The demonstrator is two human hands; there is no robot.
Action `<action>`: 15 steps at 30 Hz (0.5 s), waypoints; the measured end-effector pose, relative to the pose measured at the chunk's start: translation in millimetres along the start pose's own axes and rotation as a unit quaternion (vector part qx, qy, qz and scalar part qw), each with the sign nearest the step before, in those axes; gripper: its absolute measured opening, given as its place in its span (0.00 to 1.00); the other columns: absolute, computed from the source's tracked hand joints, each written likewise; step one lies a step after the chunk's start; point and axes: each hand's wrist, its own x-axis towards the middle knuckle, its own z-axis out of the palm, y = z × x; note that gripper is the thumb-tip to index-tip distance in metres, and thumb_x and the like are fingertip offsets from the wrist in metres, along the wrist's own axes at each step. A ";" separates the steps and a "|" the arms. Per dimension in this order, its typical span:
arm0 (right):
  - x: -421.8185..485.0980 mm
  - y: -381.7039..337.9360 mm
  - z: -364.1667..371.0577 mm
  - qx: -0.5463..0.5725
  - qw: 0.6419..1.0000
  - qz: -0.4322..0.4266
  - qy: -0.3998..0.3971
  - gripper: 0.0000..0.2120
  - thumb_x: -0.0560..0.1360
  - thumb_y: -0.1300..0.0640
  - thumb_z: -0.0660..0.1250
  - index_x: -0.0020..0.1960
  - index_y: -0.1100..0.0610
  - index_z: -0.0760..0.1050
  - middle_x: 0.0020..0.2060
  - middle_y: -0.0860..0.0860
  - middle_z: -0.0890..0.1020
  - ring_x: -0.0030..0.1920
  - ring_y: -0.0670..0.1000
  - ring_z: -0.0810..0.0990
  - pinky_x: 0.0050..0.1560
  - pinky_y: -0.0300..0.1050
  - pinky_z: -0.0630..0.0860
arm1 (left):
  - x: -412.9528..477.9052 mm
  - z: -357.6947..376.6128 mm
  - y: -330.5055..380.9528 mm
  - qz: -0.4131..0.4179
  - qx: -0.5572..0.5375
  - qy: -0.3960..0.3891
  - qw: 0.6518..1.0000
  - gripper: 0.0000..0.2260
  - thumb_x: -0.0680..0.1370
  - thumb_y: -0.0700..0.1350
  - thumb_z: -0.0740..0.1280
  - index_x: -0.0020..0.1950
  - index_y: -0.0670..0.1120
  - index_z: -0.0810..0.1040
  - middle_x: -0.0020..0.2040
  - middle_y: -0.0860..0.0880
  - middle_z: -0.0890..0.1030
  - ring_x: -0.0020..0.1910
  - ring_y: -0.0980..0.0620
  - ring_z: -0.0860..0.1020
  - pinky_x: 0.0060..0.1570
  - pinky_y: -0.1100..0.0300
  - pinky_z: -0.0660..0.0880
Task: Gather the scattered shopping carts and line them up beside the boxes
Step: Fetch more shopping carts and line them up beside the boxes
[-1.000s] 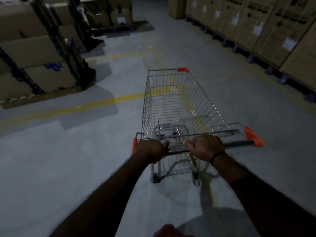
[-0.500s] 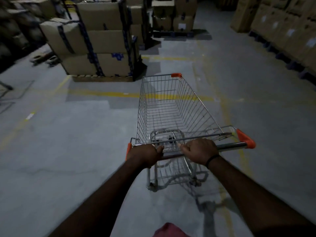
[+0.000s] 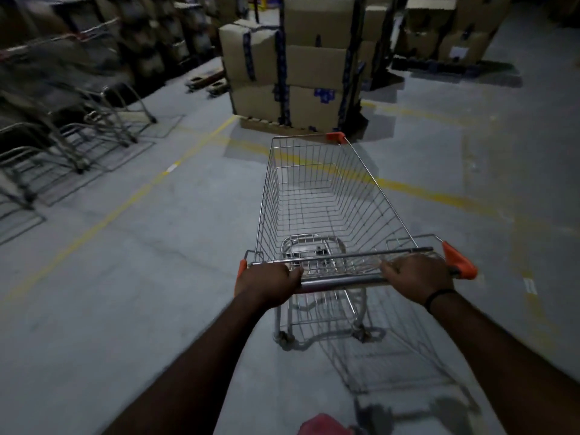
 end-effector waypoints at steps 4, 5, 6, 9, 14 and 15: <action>16.8 -61.0 -6.2 0.029 0.999 -0.031 0.018 0.44 0.71 0.27 0.35 0.44 0.51 0.84 0.44 0.53 0.86 0.49 0.56 0.84 0.54 0.48 0.75 | -12.7 -6.8 -60.2 -0.036 -0.024 0.042 0.998 0.30 0.79 0.68 0.47 0.52 0.52 0.82 0.53 0.48 0.83 0.57 0.47 0.79 0.72 0.40 0.58; 20.9 -75.7 -8.1 0.037 0.998 -0.041 0.021 0.46 0.69 0.26 0.32 0.42 0.52 0.83 0.42 0.52 0.85 0.47 0.55 0.83 0.53 0.47 0.75 | -16.6 -8.6 -74.8 -0.044 -0.033 0.057 0.997 0.28 0.78 0.67 0.48 0.55 0.52 0.82 0.56 0.48 0.82 0.58 0.48 0.79 0.72 0.41 0.59; 24.9 -90.4 -10.1 0.048 0.997 -0.050 0.020 0.47 0.67 0.26 0.30 0.40 0.52 0.82 0.40 0.52 0.85 0.45 0.55 0.83 0.52 0.48 0.76 | -20.7 -10.3 -88.8 -0.051 -0.040 0.072 0.995 0.27 0.78 0.67 0.49 0.59 0.53 0.81 0.59 0.48 0.80 0.60 0.48 0.77 0.71 0.41 0.60; 36.6 -133.3 -18.1 0.062 0.995 -0.078 0.020 0.47 0.66 0.26 0.29 0.39 0.52 0.81 0.40 0.52 0.84 0.44 0.55 0.83 0.53 0.49 0.77 | -32.4 -14.7 -127.6 -0.074 -0.060 0.104 0.990 0.27 0.77 0.66 0.52 0.66 0.54 0.77 0.64 0.50 0.76 0.65 0.50 0.74 0.71 0.43 0.61; 57.2 -198.1 -25.6 0.062 0.991 -0.119 0.026 0.44 0.68 0.27 0.32 0.43 0.50 0.82 0.41 0.51 0.85 0.44 0.54 0.83 0.51 0.48 0.77 | -49.5 -19.4 -186.1 -0.116 -0.083 0.100 0.985 0.28 0.76 0.66 0.50 0.65 0.54 0.78 0.63 0.51 0.76 0.65 0.49 0.73 0.72 0.41 0.60; 60.7 -211.3 -27.9 0.060 0.989 -0.130 0.029 0.43 0.69 0.27 0.34 0.42 0.50 0.82 0.40 0.51 0.85 0.44 0.54 0.83 0.51 0.48 0.77 | -52.6 -20.2 -196.7 -0.126 -0.085 0.100 0.983 0.28 0.76 0.66 0.50 0.64 0.54 0.79 0.63 0.51 0.76 0.65 0.49 0.73 0.72 0.41 0.60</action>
